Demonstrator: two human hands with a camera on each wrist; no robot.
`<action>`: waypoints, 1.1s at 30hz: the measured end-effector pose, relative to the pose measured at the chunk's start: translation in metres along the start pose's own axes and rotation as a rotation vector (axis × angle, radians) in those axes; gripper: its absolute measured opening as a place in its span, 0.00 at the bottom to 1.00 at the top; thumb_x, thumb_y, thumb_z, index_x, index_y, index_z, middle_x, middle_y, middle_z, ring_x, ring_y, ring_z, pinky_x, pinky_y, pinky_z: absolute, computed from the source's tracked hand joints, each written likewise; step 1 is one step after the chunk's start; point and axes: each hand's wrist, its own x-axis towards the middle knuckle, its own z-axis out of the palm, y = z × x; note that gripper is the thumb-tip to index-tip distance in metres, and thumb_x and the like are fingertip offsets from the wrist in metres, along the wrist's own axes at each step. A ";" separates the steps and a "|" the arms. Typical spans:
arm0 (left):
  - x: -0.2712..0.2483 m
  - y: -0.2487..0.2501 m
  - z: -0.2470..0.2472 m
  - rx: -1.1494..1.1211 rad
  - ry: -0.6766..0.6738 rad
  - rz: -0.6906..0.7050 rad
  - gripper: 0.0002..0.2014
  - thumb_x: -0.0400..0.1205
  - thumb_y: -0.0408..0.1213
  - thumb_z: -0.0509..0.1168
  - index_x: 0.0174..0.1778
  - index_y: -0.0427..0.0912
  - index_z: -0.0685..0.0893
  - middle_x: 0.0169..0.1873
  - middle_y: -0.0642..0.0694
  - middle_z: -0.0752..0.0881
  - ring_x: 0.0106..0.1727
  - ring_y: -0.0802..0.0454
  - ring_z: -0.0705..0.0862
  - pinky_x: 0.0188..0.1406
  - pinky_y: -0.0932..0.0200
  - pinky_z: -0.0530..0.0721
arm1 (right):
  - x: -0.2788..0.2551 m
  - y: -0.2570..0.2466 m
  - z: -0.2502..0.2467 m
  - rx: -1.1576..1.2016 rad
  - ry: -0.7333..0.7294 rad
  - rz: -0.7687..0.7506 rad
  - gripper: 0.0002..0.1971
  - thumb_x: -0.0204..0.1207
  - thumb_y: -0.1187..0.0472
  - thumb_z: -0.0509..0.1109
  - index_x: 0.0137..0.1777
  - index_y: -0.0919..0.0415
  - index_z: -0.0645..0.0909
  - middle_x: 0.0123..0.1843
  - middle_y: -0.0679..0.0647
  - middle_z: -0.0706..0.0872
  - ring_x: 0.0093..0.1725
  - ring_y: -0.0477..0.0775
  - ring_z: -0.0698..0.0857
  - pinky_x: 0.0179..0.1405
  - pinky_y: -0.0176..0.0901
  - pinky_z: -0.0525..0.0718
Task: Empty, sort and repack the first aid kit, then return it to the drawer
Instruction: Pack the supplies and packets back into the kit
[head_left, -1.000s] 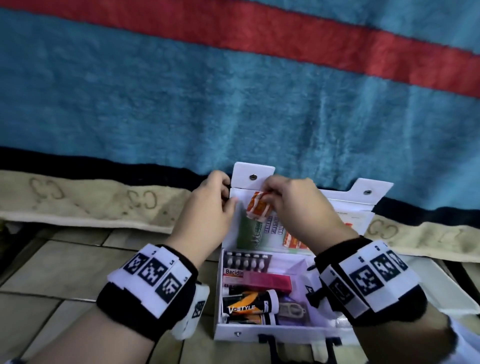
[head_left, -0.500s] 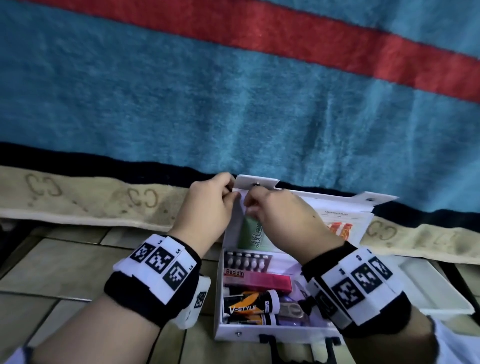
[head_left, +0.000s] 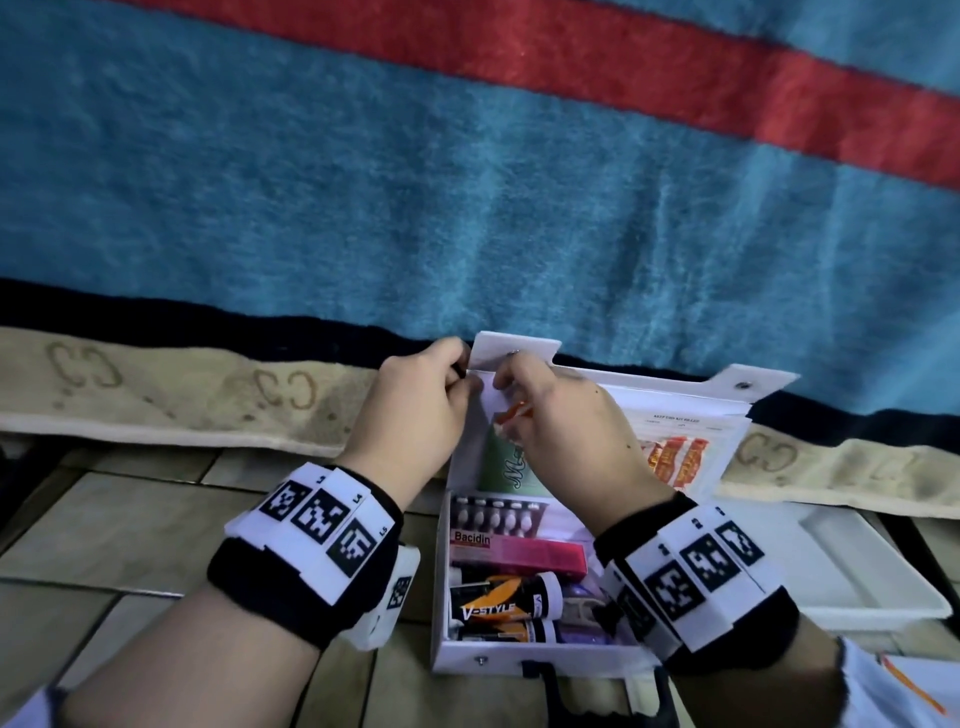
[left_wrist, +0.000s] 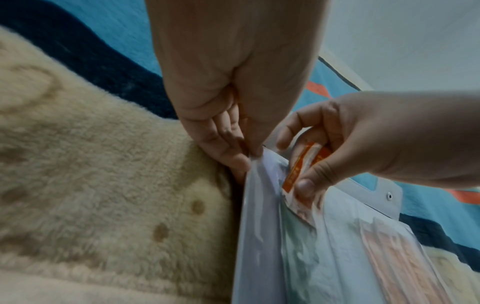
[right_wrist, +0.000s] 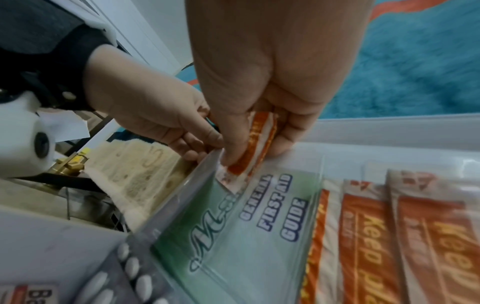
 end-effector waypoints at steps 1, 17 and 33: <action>0.000 0.000 0.000 -0.002 0.003 0.008 0.01 0.77 0.34 0.68 0.41 0.44 0.83 0.31 0.47 0.87 0.35 0.46 0.85 0.40 0.51 0.84 | 0.001 0.000 0.001 -0.001 -0.007 -0.007 0.17 0.70 0.70 0.68 0.55 0.52 0.73 0.48 0.53 0.86 0.48 0.59 0.85 0.46 0.50 0.83; 0.000 -0.001 0.002 0.022 0.008 0.023 0.03 0.77 0.33 0.68 0.39 0.44 0.80 0.30 0.47 0.86 0.34 0.45 0.85 0.36 0.52 0.83 | 0.003 0.007 0.007 -0.054 0.014 -0.069 0.22 0.69 0.70 0.69 0.62 0.51 0.77 0.49 0.55 0.86 0.52 0.58 0.83 0.48 0.43 0.78; -0.002 0.004 -0.002 0.080 -0.005 -0.023 0.09 0.78 0.37 0.67 0.35 0.48 0.75 0.28 0.50 0.83 0.33 0.49 0.81 0.33 0.60 0.74 | 0.003 0.006 0.002 -0.120 0.035 -0.125 0.14 0.74 0.65 0.64 0.58 0.54 0.72 0.52 0.53 0.88 0.52 0.61 0.85 0.51 0.47 0.71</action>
